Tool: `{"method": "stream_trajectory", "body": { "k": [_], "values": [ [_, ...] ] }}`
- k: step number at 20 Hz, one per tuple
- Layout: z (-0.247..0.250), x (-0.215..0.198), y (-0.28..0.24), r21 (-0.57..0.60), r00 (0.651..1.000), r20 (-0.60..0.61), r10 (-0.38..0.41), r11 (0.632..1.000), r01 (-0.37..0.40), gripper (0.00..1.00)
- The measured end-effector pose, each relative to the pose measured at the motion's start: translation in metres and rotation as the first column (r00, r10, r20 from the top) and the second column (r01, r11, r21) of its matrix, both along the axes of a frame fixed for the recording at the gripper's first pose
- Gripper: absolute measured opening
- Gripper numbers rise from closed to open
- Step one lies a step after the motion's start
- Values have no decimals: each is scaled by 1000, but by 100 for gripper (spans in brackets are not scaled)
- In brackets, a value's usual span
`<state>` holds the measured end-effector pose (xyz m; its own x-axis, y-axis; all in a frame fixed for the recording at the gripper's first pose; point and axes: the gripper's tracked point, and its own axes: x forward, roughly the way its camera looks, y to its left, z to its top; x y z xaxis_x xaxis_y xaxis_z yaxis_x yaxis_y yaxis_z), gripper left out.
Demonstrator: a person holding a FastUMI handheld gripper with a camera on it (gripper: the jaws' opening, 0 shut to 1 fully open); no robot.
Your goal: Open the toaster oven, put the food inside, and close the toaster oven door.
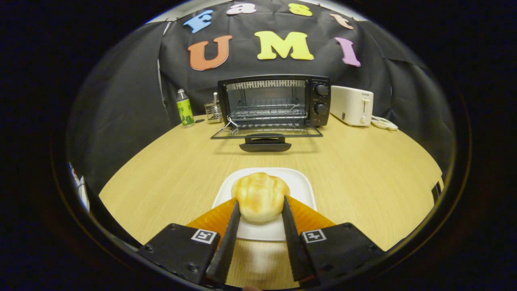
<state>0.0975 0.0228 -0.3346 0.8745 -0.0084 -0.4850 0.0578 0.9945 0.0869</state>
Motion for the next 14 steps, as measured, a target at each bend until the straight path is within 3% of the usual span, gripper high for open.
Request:
{"method": "stream_trajectory", "body": {
  "k": [6, 11, 14],
  "values": [
    [64, 18, 0, 137, 987, 144, -75, 989, 55, 54],
    [111, 67, 7, 353, 960, 218, -178, 931, 92, 50],
    [122, 106, 11, 401, 960, 215, -179, 912, 80, 50]
  ]
}}
